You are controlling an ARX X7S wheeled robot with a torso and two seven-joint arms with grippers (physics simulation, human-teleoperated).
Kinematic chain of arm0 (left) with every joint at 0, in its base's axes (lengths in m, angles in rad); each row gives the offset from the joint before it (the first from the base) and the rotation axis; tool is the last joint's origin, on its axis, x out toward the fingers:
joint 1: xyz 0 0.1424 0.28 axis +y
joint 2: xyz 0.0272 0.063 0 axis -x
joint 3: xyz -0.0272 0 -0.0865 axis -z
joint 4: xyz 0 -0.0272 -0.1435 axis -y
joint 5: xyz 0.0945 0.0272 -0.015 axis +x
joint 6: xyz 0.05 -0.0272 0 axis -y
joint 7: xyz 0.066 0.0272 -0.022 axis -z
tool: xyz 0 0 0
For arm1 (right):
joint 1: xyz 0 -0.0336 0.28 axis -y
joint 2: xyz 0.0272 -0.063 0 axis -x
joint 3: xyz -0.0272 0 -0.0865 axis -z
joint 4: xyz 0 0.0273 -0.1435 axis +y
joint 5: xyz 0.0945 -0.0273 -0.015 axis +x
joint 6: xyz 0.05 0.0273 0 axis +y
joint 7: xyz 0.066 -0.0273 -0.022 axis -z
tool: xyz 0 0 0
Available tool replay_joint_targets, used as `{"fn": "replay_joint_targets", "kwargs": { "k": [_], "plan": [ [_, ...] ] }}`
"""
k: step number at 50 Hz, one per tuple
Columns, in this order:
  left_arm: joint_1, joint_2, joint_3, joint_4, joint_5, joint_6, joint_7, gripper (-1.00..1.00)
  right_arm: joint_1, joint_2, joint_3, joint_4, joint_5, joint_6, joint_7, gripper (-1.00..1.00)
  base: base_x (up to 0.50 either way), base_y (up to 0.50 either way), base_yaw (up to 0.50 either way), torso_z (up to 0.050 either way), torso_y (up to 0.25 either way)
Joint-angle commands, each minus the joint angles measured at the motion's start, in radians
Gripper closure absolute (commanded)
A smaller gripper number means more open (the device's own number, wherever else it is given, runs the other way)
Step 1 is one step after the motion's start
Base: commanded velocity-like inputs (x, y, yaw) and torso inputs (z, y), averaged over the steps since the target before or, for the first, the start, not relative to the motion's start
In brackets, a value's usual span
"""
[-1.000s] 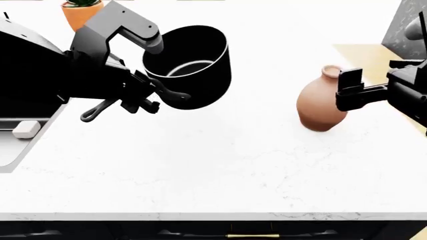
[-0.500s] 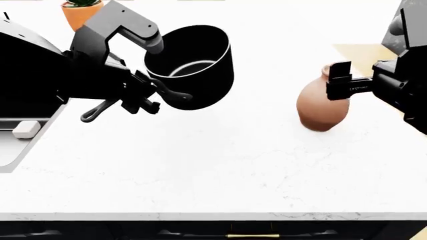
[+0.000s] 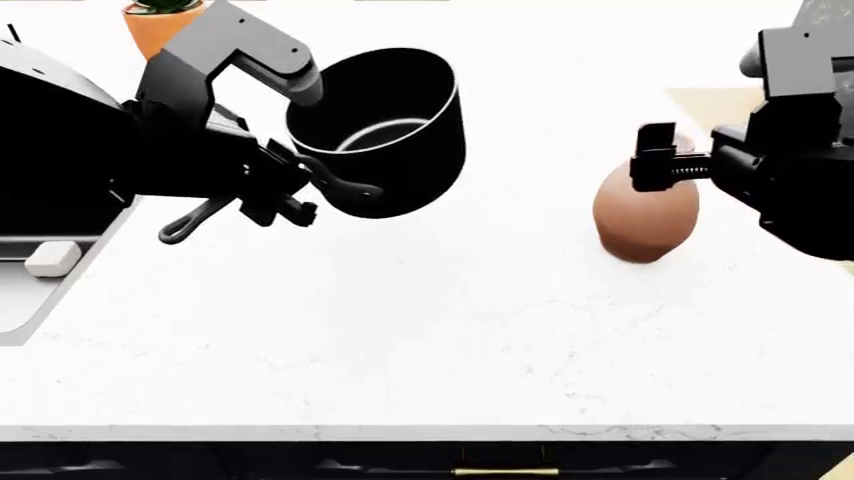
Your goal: Pick the jug and pot and place them in the sink. Then turn on the water.
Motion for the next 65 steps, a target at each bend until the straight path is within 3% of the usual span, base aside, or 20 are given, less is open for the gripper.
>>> {"fn": "replay_joint_targets", "kwargs": {
  "k": [1, 29, 48, 49, 65],
  "plan": [
    [-0.038, -0.003, -0.052, -0.011, 0.068, 0.012, -0.015, 1.00, 0.021, -0.036, -0.051, 0.111, -0.063, -0.068, -0.048, -1.00, 0.00, 0.00, 0.00, 0.000, 0.000],
    [-0.032, -0.007, -0.051, -0.007, 0.075, 0.020, 0.000, 1.00, 0.024, -0.112, -0.136, 0.335, -0.166, -0.205, -0.136, -1.00, 0.00, 0.00, 0.00, 0.001, 0.002],
    [-0.021, -0.015, -0.049, -0.011, 0.086, 0.032, 0.012, 1.00, 0.020, -0.129, -0.160, 0.377, -0.187, -0.232, -0.155, -1.00, 0.00, 0.00, 0.00, 0.001, 0.002],
    [-0.021, -0.014, -0.049, -0.012, 0.087, 0.033, 0.013, 1.00, 0.020, -0.128, -0.161, 0.373, -0.188, -0.231, -0.152, 1.00, 0.00, 0.00, 0.00, 0.000, 0.000],
    [-0.022, -0.016, -0.052, -0.010, 0.085, 0.033, 0.011, 1.00, 0.061, -0.104, -0.162, 0.304, -0.184, -0.182, -0.125, 1.00, 0.00, 0.00, 0.00, 0.001, 0.001]
  ]
}}
